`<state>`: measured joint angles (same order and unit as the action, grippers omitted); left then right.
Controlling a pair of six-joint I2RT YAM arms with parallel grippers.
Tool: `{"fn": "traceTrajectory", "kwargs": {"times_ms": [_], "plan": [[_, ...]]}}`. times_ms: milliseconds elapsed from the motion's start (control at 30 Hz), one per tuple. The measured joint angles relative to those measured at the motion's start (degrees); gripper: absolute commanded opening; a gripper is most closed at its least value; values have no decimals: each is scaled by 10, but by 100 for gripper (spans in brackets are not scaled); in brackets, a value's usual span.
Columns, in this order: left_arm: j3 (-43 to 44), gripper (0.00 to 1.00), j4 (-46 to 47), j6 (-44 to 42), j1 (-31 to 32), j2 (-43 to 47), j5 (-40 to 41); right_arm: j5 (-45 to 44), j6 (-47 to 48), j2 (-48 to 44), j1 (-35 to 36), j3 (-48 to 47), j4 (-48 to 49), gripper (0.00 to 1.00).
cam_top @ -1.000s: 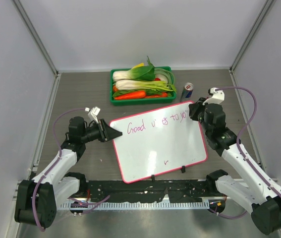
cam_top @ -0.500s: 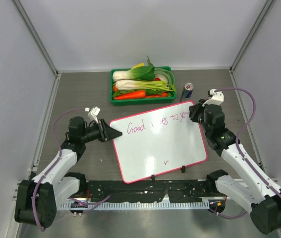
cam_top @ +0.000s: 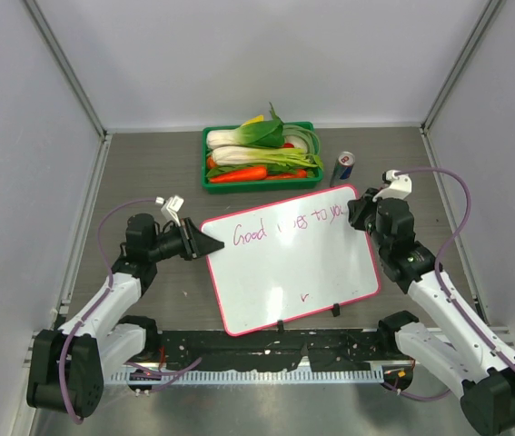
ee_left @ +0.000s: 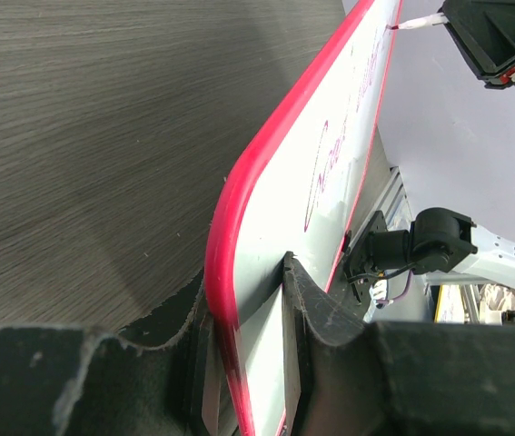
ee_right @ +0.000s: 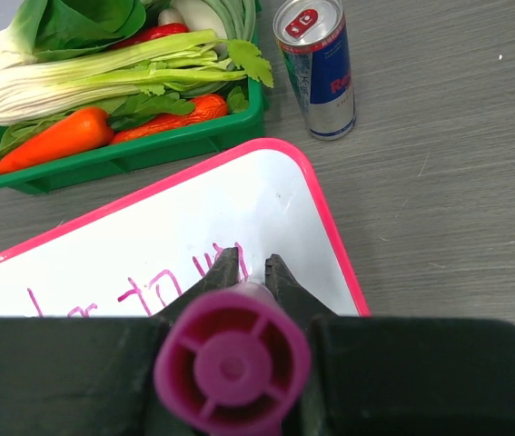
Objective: Write a sentence on the whiteboard
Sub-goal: Write with the whiteboard marker on the whiteboard.
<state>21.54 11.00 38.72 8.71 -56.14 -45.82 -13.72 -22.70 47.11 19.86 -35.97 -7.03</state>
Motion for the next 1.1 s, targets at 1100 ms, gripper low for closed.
{"fn": "traceTrajectory", "kwargs": {"times_ms": [1100], "plan": [[0, 0, 4, 3, -1, -4, 0, -27, 1, 64, 0, -47, 13, 1]]}}
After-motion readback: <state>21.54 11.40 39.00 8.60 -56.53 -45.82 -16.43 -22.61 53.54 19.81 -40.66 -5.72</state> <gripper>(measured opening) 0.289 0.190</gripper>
